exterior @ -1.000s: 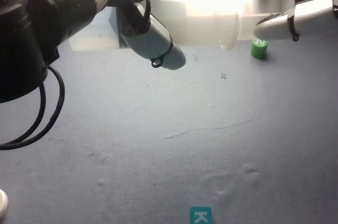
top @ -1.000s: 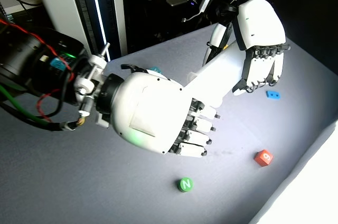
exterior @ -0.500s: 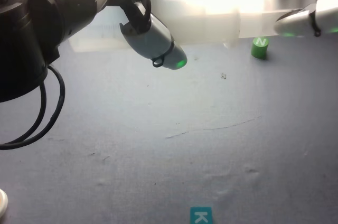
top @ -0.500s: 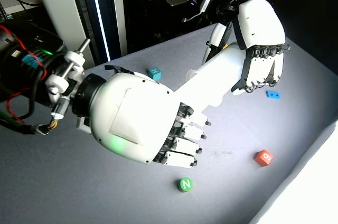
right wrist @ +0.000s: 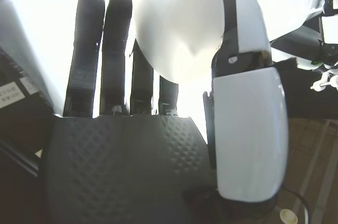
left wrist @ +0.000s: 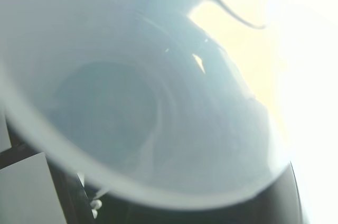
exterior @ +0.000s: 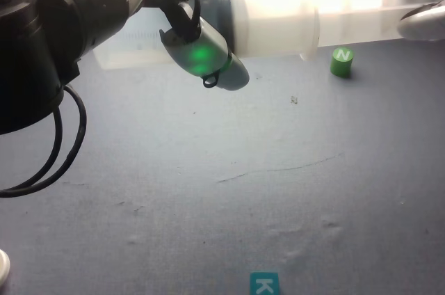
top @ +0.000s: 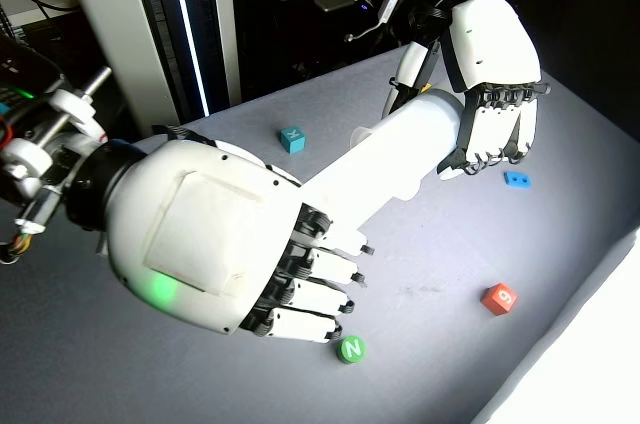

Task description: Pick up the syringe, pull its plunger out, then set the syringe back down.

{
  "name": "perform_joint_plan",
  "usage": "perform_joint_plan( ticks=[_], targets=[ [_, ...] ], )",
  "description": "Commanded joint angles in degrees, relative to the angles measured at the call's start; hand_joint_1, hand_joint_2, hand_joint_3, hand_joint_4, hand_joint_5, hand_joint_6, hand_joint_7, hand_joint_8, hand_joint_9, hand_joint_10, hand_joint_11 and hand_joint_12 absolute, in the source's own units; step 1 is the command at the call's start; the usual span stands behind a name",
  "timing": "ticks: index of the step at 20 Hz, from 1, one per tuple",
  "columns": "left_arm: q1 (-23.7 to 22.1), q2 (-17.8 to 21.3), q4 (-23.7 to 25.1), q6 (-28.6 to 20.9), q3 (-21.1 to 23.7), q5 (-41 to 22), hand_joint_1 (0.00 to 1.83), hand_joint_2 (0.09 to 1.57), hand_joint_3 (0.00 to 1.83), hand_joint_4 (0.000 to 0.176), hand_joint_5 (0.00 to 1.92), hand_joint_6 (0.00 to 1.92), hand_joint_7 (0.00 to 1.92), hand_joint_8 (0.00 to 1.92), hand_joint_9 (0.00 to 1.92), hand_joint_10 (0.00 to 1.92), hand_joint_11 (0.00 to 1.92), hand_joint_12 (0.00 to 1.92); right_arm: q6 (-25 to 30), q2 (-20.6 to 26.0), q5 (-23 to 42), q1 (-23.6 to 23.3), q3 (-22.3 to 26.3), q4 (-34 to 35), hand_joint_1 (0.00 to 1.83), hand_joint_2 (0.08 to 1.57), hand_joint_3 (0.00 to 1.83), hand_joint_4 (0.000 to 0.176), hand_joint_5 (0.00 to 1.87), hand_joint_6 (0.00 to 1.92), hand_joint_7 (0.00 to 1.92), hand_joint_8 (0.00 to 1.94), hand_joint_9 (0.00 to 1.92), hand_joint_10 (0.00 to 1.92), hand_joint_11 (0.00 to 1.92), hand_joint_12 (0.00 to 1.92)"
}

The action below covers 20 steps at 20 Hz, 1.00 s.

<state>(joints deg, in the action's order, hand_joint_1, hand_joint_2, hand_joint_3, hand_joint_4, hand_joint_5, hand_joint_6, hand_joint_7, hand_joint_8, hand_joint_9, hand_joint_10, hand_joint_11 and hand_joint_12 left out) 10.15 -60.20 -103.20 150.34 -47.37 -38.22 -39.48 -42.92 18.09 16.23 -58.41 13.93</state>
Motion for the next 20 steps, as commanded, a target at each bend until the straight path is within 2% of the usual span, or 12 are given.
perform_joint_plan(
  ticks=[1, 3, 4, 11, 13, 20],
  targets=[
    [-0.8, 0.5, 3.0, 1.9, -0.3, -2.4, 1.21, 1.17, 0.0, 0.0, 0.86, 1.04, 0.91, 1.28, 0.75, 1.02, 0.4, 1.47, 0.5, 1.7, 8.9, -1.0, -0.8, 2.5, 1.34, 1.22, 0.0, 0.0, 0.78, 1.31, 0.78, 1.27, 0.7, 1.5, 0.46, 1.61],
    [-0.8, 0.5, 3.0, 1.9, -0.3, -2.4, 1.2, 1.18, 0.0, 0.0, 0.83, 1.08, 0.89, 1.3, 0.73, 1.01, 0.39, 1.47, 0.5, 2.3, 8.9, -1.0, -0.8, 2.6, 1.34, 1.21, 0.0, 0.0, 0.78, 1.3, 0.79, 1.24, 0.72, 1.48, 0.47, 1.6],
    [-0.8, 0.5, 3.1, 1.9, -0.3, -2.4, 1.21, 1.17, 0.0, 0.0, 0.86, 1.03, 0.91, 1.28, 0.74, 1.01, 0.4, 1.46, 0.5, 2.6, 8.9, -1.0, -0.8, 2.6, 1.35, 1.19, 0.0, 0.0, 0.82, 1.24, 0.82, 1.21, 0.75, 1.44, 0.5, 1.57],
    [-0.8, 0.5, 3.2, 1.9, -0.3, -2.4, 1.22, 1.16, 0.0, 0.0, 0.88, 0.99, 0.92, 1.28, 0.76, 0.99, 0.42, 1.43, 0.5, 3.4, 8.9, -0.9, -0.8, 2.6, 1.34, 1.2, 0.0, 0.0, 0.78, 1.28, 0.81, 1.23, 0.74, 1.45, 0.49, 1.58],
    [-0.8, 0.5, 3.2, 1.9, -0.4, -2.4, 1.21, 1.17, 0.0, 0.0, 0.85, 1.05, 0.89, 1.29, 0.75, 0.97, 0.41, 1.43, 0.5, 3.6, 8.9, -0.8, -0.8, 2.6, 1.34, 1.21, 0.0, 0.0, 0.79, 1.29, 0.78, 1.25, 0.72, 1.47, 0.49, 1.57],
    [-0.8, 0.5, 3.4, 1.9, -0.3, -2.4, 1.23, 1.15, 0.0, 0.0, 0.92, 0.93, 0.93, 1.26, 0.76, 1.04, 0.44, 1.48, 0.4, 3.4, 8.9, -0.6, -0.8, 2.6, 1.34, 1.2, 0.0, 0.0, 0.79, 1.27, 0.81, 1.22, 0.73, 1.46, 0.49, 1.59]
  ],
)
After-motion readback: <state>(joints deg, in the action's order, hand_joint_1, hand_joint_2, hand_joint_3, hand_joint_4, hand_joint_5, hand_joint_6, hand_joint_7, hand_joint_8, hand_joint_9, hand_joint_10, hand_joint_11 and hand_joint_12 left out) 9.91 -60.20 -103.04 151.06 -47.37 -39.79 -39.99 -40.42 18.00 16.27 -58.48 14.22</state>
